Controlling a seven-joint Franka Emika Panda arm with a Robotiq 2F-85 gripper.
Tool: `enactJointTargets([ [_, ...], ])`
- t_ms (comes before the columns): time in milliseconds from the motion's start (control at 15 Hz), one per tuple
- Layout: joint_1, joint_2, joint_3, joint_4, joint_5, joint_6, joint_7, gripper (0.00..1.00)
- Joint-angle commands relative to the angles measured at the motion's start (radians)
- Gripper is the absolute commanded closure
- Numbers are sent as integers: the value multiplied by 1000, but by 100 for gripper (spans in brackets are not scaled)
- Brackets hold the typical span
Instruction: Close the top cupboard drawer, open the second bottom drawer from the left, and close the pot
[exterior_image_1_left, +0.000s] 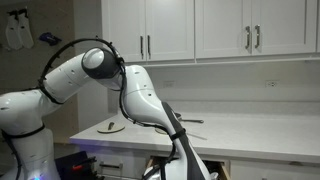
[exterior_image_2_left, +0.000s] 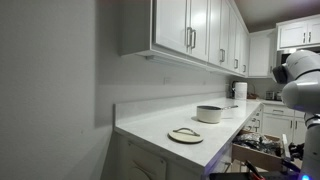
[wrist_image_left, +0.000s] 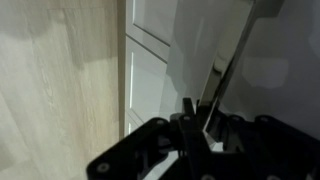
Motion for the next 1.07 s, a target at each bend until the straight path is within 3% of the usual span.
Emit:
enactJointTargets([
  [0,16,42,-20,59,37,128,-8,97],
  [400,-33,63,-38,86,15,107,6,97],
  [800,-125,73,-44,119,-42,83,16,97],
  [867,-139,73,-41,124,-51,86,17,94],
  [933,-154,73,-38,129,-58,89,16,62],
  [1000,-166,73,-34,133,-62,94,14,61],
])
